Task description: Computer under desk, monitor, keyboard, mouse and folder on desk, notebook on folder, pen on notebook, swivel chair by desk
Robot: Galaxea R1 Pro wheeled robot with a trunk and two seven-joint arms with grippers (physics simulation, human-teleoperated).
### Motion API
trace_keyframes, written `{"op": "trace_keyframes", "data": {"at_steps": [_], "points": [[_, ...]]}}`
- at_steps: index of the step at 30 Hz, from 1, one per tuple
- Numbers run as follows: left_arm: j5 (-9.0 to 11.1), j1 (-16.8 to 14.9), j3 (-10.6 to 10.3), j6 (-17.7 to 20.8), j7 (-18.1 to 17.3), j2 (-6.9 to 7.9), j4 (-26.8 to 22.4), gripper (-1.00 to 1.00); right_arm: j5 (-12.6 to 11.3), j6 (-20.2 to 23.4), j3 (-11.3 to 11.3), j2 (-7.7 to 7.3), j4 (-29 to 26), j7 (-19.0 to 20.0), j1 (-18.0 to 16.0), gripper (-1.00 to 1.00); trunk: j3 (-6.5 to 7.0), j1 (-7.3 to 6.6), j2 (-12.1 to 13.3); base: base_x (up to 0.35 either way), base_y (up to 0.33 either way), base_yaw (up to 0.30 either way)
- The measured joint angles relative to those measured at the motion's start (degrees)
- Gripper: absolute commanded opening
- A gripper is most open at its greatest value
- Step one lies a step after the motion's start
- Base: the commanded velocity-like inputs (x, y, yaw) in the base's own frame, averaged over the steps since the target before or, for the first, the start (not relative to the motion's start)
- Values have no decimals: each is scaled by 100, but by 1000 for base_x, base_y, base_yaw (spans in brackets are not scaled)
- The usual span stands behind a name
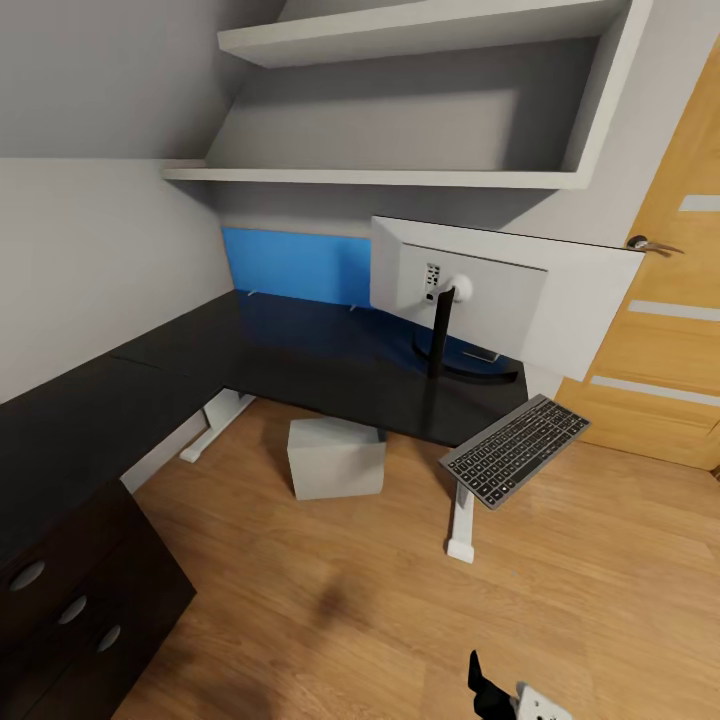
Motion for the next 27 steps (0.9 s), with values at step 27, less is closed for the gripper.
{"op": "trace_keyframes", "data": {"at_steps": [27], "points": [[-19, -2, 5, -14, -20, -18, 2, 100, 34, -23, -1, 208, -3, 7, 1, 100, -11, 0, 0, 88, -68, -135]]}}
